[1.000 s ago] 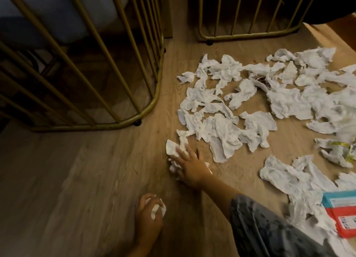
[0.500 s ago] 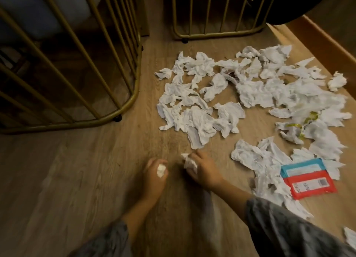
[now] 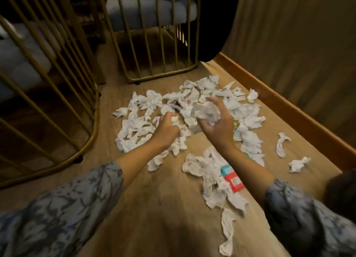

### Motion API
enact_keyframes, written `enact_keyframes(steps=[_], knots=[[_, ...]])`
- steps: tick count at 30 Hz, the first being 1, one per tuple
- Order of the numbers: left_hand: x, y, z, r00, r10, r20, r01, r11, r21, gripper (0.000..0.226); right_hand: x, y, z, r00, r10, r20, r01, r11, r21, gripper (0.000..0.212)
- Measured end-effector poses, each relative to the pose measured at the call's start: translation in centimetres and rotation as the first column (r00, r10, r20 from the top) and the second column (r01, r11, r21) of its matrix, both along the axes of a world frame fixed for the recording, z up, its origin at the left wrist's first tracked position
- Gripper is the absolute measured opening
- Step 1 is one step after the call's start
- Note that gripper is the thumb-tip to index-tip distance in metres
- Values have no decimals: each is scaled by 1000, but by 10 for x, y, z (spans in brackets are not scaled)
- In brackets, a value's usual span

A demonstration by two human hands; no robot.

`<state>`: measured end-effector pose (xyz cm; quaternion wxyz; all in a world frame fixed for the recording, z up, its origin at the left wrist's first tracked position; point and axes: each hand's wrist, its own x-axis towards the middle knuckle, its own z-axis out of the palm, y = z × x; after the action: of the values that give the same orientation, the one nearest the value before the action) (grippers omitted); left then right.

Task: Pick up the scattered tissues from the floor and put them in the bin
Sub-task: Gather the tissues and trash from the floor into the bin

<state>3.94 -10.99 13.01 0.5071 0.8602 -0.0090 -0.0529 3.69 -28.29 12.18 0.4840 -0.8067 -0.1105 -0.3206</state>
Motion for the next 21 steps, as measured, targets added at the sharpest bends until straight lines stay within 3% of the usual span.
enact_keyframes(steps=[3, 5, 8, 12, 15, 21], knots=[[8, -57, 31, 988, -150, 36, 145, 984, 106, 45, -18, -46, 32, 991, -122, 56, 109, 974, 197, 30], [9, -98, 47, 974, -212, 79, 203, 973, 111, 42, -31, -78, 44, 982, -189, 3, 178, 928, 326, 19], [2, -163, 64, 961, -240, 134, 241, 971, 13, 41, -52, -134, 62, 957, -270, -106, 289, 858, 424, 23], [-22, -242, 80, 958, -269, 104, 286, 930, -231, 42, -86, -207, 87, 899, -418, -134, 431, 782, 450, 10], [-42, -286, 84, 940, -324, 107, 341, 899, -276, 45, -108, -249, 92, 815, -551, -181, 556, 654, 513, 16], [-76, -347, 63, 841, -533, 86, 535, 802, -265, 46, -164, -296, 80, 584, -778, -232, 706, 346, 618, 9]])
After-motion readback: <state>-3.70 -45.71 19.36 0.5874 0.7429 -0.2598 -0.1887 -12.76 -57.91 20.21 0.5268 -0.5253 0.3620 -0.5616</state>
